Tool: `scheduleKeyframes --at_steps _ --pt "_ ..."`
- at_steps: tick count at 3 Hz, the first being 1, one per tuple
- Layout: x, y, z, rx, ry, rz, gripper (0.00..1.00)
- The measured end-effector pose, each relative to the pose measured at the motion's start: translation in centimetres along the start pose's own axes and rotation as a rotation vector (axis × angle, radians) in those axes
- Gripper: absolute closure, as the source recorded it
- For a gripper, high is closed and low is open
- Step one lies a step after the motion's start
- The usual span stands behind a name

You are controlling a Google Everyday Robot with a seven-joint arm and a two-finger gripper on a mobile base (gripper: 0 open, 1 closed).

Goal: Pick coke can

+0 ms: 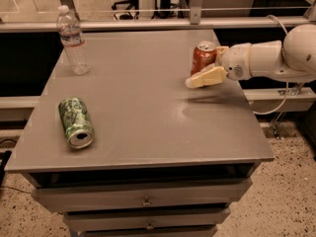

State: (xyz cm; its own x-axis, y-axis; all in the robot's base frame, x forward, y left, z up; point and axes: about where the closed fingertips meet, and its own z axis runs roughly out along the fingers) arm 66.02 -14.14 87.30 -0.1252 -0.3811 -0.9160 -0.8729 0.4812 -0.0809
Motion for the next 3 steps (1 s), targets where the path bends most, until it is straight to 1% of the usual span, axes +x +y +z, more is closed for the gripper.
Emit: scheduleKeyframes --at_steps 1,2,3 --pt "-0.6 0.2 0.9 -0.008 -0.04 -0.008 0.47" --pt "-1.5 0.2 0.5 0.002 -0.06 -0.025 0.72" --pt "-4.4 0.2 -1.6 0.04 -0.089 -0.062 0.95"
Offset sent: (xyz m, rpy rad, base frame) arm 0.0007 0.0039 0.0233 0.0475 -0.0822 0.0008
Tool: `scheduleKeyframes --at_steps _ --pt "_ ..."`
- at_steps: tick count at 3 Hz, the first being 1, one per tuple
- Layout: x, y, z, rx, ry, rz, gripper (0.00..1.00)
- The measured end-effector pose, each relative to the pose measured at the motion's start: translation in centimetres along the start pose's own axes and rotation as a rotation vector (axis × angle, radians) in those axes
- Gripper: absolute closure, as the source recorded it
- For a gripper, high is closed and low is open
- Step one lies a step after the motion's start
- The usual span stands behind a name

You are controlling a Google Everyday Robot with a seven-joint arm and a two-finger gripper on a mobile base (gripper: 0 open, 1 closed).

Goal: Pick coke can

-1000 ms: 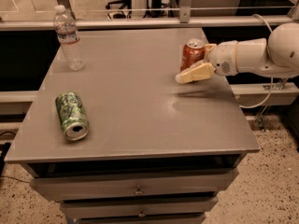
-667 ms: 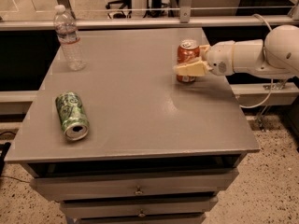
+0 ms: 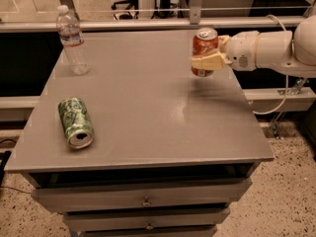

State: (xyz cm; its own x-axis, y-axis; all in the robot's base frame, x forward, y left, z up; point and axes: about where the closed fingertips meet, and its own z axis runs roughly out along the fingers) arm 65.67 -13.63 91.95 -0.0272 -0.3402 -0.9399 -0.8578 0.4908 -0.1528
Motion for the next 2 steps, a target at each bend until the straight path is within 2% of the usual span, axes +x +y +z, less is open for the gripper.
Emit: scheduleKeyframes --at_steps 1,2 --pt "-0.13 0.09 0.1 -0.002 -0.001 -0.002 1.0" --pt "-0.13 0.09 0.1 -0.002 -0.001 -0.002 1.0"
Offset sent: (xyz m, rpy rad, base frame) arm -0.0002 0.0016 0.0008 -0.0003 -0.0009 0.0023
